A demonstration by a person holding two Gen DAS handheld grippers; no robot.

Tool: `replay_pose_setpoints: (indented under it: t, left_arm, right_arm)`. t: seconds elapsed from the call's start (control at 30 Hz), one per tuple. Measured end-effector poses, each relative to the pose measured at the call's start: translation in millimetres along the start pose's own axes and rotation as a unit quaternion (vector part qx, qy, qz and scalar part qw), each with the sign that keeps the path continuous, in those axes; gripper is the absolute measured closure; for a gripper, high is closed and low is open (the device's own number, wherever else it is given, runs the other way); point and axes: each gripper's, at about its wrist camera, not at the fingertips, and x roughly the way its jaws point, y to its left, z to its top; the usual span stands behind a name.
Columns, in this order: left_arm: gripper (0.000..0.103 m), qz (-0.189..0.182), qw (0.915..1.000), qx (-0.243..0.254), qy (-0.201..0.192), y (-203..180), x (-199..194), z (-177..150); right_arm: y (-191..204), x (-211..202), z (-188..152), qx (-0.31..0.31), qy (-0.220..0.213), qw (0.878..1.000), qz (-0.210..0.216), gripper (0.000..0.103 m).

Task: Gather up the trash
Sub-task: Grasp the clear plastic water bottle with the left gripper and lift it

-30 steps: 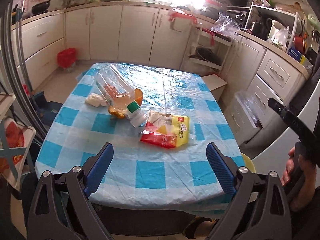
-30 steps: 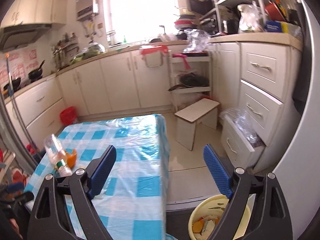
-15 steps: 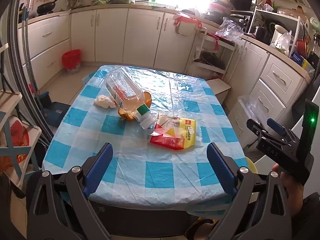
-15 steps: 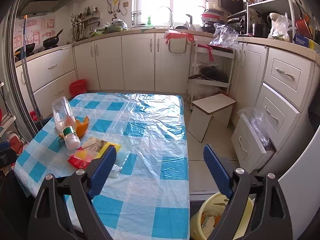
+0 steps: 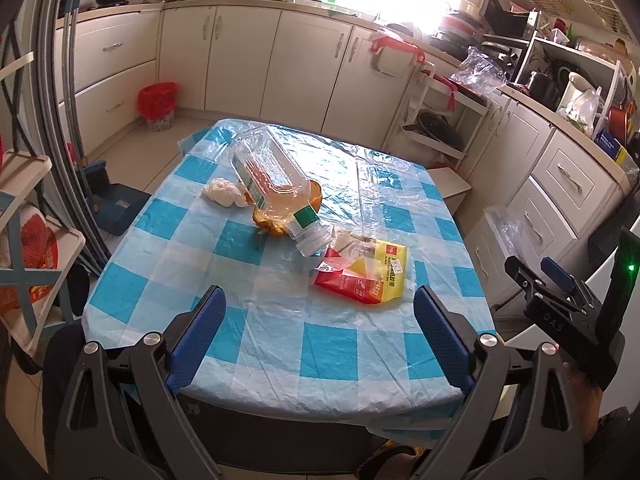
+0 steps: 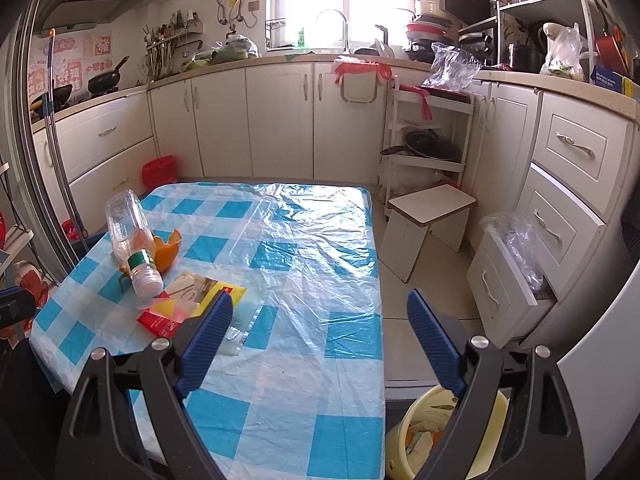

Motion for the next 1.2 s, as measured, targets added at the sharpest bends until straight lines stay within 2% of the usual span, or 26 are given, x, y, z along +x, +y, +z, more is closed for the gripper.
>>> replay_pose_setpoints:
  t: [0.23, 0.4, 0.53, 0.8, 1.0, 1.2]
  left_arm:
    - [0.012, -0.012, 0.9985, -0.053, 0.004, 26, 7, 6]
    - [0.012, -0.027, 0.9923, -0.12, 0.012, 64, 26, 14]
    - [0.012, -0.031, 0.9878, -0.152, 0.017, 85, 45, 25]
    - [0.012, -0.066, 0.9752, -0.207, 0.043, 100, 105, 54]
    - [0.012, -0.074, 0.9639, -0.246, 0.07, 108, 159, 70]
    - [0.01, -0.075, 0.9627, -0.245, 0.087, 105, 198, 85]
  right_arm:
    - [4, 6, -2, -0.003, 0.016, 1.0, 0.009, 0.018]
    - [12, 21, -4, 0.009, 0.044, 0.999, 0.028, 0.018]
    - [19, 40, -4, 0.028, 0.073, 0.996, 0.044, 0.018]
    - [24, 75, -5, 0.069, 0.119, 0.988, 0.064, 0.018]
    - [33, 93, -9, 0.08, 0.14, 0.984, 0.074, 0.018]
    - [45, 101, -9, 0.067, 0.147, 0.983, 0.086, 0.018]
